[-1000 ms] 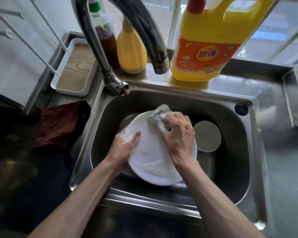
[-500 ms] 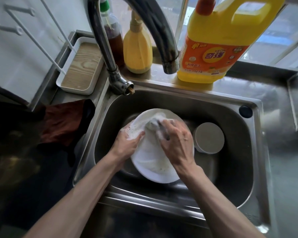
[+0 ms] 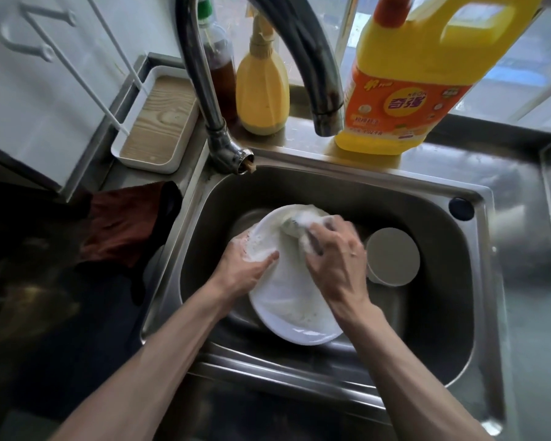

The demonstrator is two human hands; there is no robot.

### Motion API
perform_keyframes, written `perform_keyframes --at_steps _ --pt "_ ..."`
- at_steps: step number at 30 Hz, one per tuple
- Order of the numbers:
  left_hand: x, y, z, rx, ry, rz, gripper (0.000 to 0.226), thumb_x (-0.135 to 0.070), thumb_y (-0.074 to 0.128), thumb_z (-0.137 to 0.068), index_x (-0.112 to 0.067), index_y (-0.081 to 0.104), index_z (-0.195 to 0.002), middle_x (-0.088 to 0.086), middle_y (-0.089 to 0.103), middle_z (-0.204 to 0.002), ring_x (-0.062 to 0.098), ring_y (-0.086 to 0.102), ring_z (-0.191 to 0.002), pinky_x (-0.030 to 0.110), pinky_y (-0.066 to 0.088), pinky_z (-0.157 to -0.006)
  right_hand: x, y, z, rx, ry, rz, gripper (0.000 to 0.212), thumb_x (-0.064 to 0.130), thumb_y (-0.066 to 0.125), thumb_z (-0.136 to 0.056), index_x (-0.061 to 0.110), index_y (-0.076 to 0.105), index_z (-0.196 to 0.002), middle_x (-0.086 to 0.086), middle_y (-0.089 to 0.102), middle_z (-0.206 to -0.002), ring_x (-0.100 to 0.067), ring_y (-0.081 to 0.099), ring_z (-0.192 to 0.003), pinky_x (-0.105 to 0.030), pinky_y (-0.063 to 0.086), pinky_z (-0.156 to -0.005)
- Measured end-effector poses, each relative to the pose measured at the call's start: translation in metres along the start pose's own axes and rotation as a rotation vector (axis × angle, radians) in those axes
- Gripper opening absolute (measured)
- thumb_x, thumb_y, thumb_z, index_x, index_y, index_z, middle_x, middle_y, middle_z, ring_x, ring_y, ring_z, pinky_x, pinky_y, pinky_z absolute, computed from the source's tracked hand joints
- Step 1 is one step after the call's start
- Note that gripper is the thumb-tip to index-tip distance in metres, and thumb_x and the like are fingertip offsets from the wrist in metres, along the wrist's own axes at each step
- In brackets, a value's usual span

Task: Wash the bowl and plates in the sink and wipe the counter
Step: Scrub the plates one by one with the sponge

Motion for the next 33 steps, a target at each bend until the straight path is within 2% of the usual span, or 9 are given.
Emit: perform_keyframes --at_steps 2,6,11,14,18,19,23,28,33 --pt "0.001 0.001 0.0 0.001 0.009 0.007 0.043 -0.002 0.077 -0.088 -0.008 0.065 -0.129 0.011 0.077 -0.111 0.023 0.075 -0.101 0.029 0.061 -0.082 0.01 0.005 0.006 0.043 -0.13 0.013 0.012 0.03 0.071 -0.095 0.018 0.071 -0.094 -0.003 0.058 -0.093 -0.024 0.056 -0.081 -0.031 0.038 -0.059" --pt "0.001 0.003 0.0 0.022 0.0 0.0 0.044 -0.001 0.077 -0.087 -0.007 0.064 -0.129 0.013 0.076 -0.112 0.028 0.073 -0.105 0.033 0.062 -0.087 -0.003 -0.002 0.002 -0.049 0.114 -0.059 0.012 0.031 0.071 -0.094 0.019 0.073 -0.096 -0.002 0.06 -0.098 -0.023 0.056 -0.088 -0.037 0.051 -0.065" --pt "-0.003 0.006 0.0 0.024 0.019 -0.039 0.053 -0.004 0.084 -0.08 -0.014 0.066 -0.13 0.006 0.078 -0.109 0.019 0.075 -0.1 0.025 0.06 -0.078 0.016 0.0 0.005 0.06 -0.082 -0.267 0.022 0.042 0.067 -0.096 0.023 0.079 -0.096 0.003 0.063 -0.098 -0.016 0.059 -0.081 -0.028 0.043 -0.059" --pt "-0.008 0.004 0.002 0.063 0.008 -0.07 0.054 -0.002 0.083 -0.08 -0.016 0.066 -0.128 0.0 0.078 -0.106 0.012 0.074 -0.097 0.02 0.057 -0.075 0.01 -0.002 0.005 -0.006 -0.11 -0.22 0.017 0.037 0.073 -0.094 0.023 0.08 -0.096 -0.001 0.065 -0.1 -0.019 0.062 -0.088 -0.03 0.048 -0.059" --pt "-0.011 0.003 0.004 0.104 -0.025 -0.11 0.049 -0.001 0.08 -0.083 -0.019 0.065 -0.125 -0.012 0.078 -0.097 0.003 0.074 -0.091 0.015 0.055 -0.071 0.022 0.0 0.012 -0.027 -0.282 -0.158 0.01 0.032 0.077 -0.092 0.023 0.08 -0.095 -0.004 0.065 -0.099 -0.023 0.061 -0.088 -0.032 0.048 -0.065" --pt "-0.01 0.002 0.005 0.098 -0.032 -0.119 0.048 -0.002 0.081 -0.083 -0.018 0.066 -0.125 -0.01 0.078 -0.095 0.002 0.073 -0.09 0.015 0.055 -0.071 0.018 -0.002 0.01 -0.039 -0.264 -0.121 0.008 0.031 0.078 -0.091 0.024 0.079 -0.096 -0.003 0.065 -0.099 -0.023 0.06 -0.088 -0.032 0.048 -0.066" --pt "-0.005 -0.002 0.004 0.049 -0.039 -0.143 0.04 0.001 0.08 -0.084 -0.016 0.068 -0.118 -0.003 0.077 -0.094 0.009 0.074 -0.087 0.02 0.059 -0.073 -0.006 -0.011 0.0 -0.09 0.098 -0.031 0.01 0.031 0.078 -0.088 0.022 0.074 -0.091 0.003 0.06 -0.098 -0.021 0.055 -0.088 -0.039 0.053 -0.063" --pt "-0.007 0.003 0.006 0.07 -0.021 -0.116 0.044 -0.007 0.081 -0.085 -0.021 0.067 -0.124 -0.009 0.078 -0.101 0.005 0.073 -0.094 0.019 0.057 -0.076 0.021 -0.006 0.004 -0.037 -0.208 -0.074 0.012 0.032 0.076 -0.093 0.022 0.076 -0.098 -0.003 0.064 -0.099 -0.022 0.059 -0.087 -0.027 0.039 -0.063" --pt "-0.007 -0.002 0.008 -0.024 -0.045 -0.042 0.038 -0.003 0.077 -0.088 -0.015 0.067 -0.123 0.006 0.078 -0.102 0.021 0.076 -0.094 0.027 0.061 -0.072 -0.011 -0.013 -0.01 -0.112 0.081 0.103 0.02 0.032 0.08 -0.088 0.025 0.075 -0.106 0.002 0.062 -0.097 -0.022 0.058 -0.085 -0.029 0.037 -0.062"
Point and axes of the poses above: each hand's wrist, its own z-axis away from the middle knuckle, its own y-axis out of the palm, x = y × z, the point moved 2 cm from there along -z, towards the middle knuckle
